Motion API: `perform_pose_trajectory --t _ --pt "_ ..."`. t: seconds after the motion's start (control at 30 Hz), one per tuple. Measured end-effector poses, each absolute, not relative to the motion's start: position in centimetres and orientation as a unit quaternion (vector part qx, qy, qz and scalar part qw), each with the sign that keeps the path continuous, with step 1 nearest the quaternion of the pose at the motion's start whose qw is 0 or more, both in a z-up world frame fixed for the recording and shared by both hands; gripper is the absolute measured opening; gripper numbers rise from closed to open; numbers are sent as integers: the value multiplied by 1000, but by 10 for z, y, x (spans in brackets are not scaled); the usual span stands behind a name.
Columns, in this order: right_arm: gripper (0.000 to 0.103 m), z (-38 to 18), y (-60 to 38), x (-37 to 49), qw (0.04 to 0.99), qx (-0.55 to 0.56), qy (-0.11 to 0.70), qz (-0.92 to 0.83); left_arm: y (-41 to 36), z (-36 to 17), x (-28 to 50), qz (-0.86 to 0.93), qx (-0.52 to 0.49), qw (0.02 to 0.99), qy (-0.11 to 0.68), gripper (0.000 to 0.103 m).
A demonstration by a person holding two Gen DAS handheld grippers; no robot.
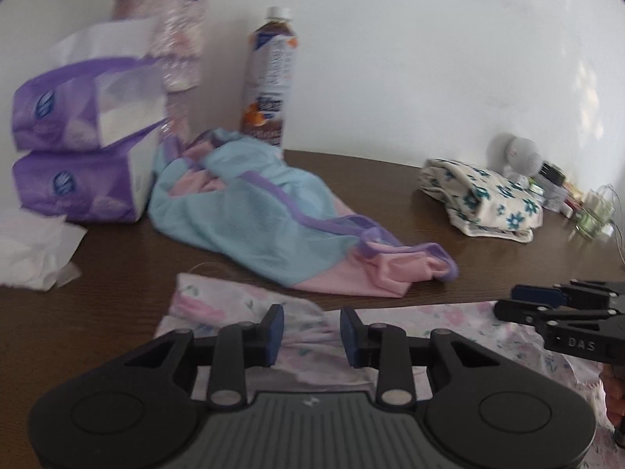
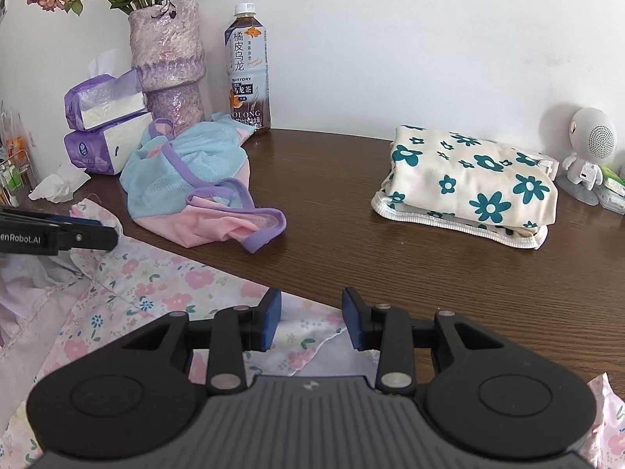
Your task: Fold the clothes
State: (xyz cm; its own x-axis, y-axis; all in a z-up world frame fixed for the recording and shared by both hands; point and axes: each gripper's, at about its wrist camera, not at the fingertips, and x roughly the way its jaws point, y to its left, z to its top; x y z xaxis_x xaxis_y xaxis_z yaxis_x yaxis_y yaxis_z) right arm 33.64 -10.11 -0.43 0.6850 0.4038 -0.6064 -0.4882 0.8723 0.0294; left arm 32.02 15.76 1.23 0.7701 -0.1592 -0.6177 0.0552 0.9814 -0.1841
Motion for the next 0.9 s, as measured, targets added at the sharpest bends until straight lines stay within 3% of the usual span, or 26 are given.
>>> perform_pose_trajectory --t 0.9 --pt "36 -4 -121 337 924 -59 315 209 181 8 310 -7 -82 947 309 28"
